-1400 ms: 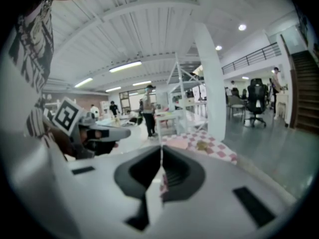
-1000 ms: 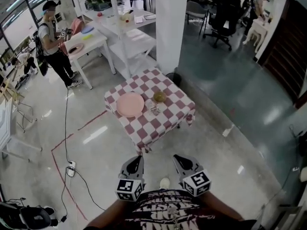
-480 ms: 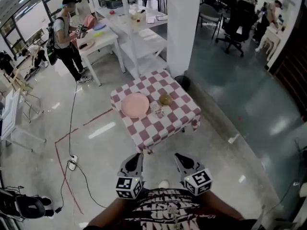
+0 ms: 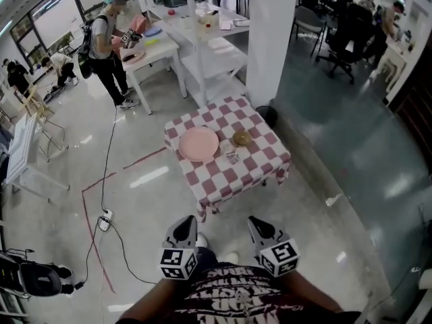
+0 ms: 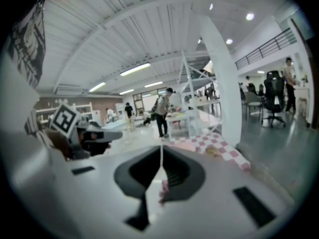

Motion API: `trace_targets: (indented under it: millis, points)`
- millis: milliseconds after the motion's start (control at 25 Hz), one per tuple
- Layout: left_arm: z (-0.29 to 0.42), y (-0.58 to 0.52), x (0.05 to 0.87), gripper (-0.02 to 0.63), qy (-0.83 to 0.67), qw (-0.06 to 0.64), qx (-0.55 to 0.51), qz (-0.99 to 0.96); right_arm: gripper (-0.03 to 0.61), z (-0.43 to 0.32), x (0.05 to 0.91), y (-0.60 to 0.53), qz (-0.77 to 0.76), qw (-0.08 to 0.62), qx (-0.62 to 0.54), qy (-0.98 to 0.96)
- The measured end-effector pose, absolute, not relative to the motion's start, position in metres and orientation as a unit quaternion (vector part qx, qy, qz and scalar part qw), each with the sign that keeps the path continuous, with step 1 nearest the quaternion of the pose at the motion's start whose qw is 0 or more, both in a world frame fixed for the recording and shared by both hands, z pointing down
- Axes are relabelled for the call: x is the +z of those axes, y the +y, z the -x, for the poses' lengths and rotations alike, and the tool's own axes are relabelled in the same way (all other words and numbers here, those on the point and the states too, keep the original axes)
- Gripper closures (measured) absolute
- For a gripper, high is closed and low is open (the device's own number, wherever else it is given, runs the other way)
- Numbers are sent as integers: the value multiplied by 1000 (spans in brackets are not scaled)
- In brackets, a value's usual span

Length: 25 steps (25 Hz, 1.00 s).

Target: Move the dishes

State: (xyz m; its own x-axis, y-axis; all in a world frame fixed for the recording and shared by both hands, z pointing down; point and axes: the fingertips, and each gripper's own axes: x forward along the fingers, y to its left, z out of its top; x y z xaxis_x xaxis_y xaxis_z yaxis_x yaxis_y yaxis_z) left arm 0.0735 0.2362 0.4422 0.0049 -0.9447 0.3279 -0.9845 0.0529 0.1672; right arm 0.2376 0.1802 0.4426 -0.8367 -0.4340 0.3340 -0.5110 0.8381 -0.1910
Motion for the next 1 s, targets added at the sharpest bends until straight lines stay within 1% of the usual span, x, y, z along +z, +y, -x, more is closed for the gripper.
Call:
trace_targets:
  millis: [240, 480, 1000]
  points:
    - [-69, 230, 443, 584, -699, 175, 59, -691, 542, -235, 446, 176, -260, 140, 142, -945]
    - [-67, 218, 453, 584, -682, 189, 65, -703, 543, -224, 451, 166, -269, 146, 151, -940]
    - [-12, 153, 454, 584, -653, 196, 66, -728, 543, -158, 449, 120, -282, 154, 152, -935]
